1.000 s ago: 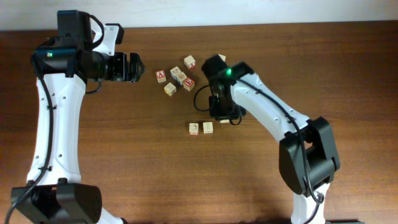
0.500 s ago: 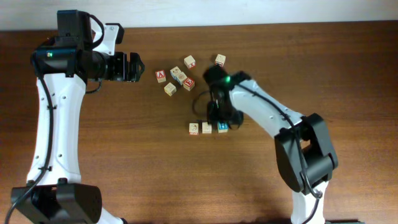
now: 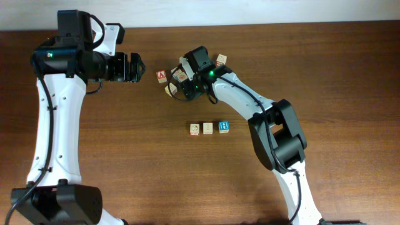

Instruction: Rotate 4 blocks

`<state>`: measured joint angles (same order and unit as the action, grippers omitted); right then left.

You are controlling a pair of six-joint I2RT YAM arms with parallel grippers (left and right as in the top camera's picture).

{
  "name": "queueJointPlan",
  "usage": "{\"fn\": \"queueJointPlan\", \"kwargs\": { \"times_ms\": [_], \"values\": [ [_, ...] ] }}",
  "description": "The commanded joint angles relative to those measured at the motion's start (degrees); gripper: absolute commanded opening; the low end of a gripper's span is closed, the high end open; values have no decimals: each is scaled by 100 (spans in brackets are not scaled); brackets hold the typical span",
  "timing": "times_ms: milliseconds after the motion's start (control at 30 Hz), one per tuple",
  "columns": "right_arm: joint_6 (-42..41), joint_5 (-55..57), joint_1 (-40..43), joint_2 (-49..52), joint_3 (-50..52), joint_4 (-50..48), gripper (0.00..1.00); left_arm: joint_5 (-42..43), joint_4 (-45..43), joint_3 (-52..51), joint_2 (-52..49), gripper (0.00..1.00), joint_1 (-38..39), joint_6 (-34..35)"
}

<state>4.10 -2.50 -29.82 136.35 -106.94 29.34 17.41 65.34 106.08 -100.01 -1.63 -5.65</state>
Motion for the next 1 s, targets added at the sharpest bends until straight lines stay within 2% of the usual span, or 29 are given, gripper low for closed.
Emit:
{"fn": "queueJointPlan", "kwargs": {
  "times_ms": [0, 33, 167, 233, 267, 333, 467, 500, 600, 733, 800, 833, 867, 933, 967],
  "values": [
    [22, -140, 11, 192, -42, -262, 59, 66, -11, 83, -28, 99, -2, -68],
    [-7, -142, 9, 269, -37, -341, 53, 66, -11, 83, -28, 99, -2, -70],
    [-7, -138, 22, 352, -57, -577, 45, 66, -11, 83, -28, 99, -2, -70],
    [-7, -140, 22, 315, -291, -341, 31, 66, -11, 83, -28, 99, -2, -70],
    [-122, -223, 22, 136, -643, 245, 27, 66, -11, 83, -28, 99, -2, -70],
    [-160, -225, 22, -131, -811, 699, 27, 66, -11, 83, -28, 99, -2, -70],
    [-319, -223, 22, -1622, -1773, 2857, 27, 66, -11, 83, -28, 99, -2, -70],
    [-337, -219, 33, -2031, -1840, 3233, 33, 66, -11, 83, -28, 99, -2, -70],
    [-1110, 50, 262, -3491, -1843, 4459, 33, 66, -11, 83, -28, 99, -2, -70],
    [-2184, 625, 772, -3847, -1602, 5702, 33, 66, -11, 83, -28, 99, -2, -70],
    [-2577, 623, 914, -3836, -404, 5534, 33, 66, -11, 83, -28, 99, -2, -70],
    [-2782, 612, 922, -3836, 417, 5121, 33, 66, -11, 83, -28, 99, -2, -70],
    [-2911, 570, 922, -3832, 1362, 4450, 33, 66, -11, 83, -28, 99, -2, -70],
    [-2900, 472, 922, -3827, 2511, 3235, 32, 66, -11, 83, -28, 99, -2, -70],
    [-2881, 396, 922, -3825, 3473, 1939, 24, 66, -11, 83, -28, 99, -2, -70]
  ]
}}
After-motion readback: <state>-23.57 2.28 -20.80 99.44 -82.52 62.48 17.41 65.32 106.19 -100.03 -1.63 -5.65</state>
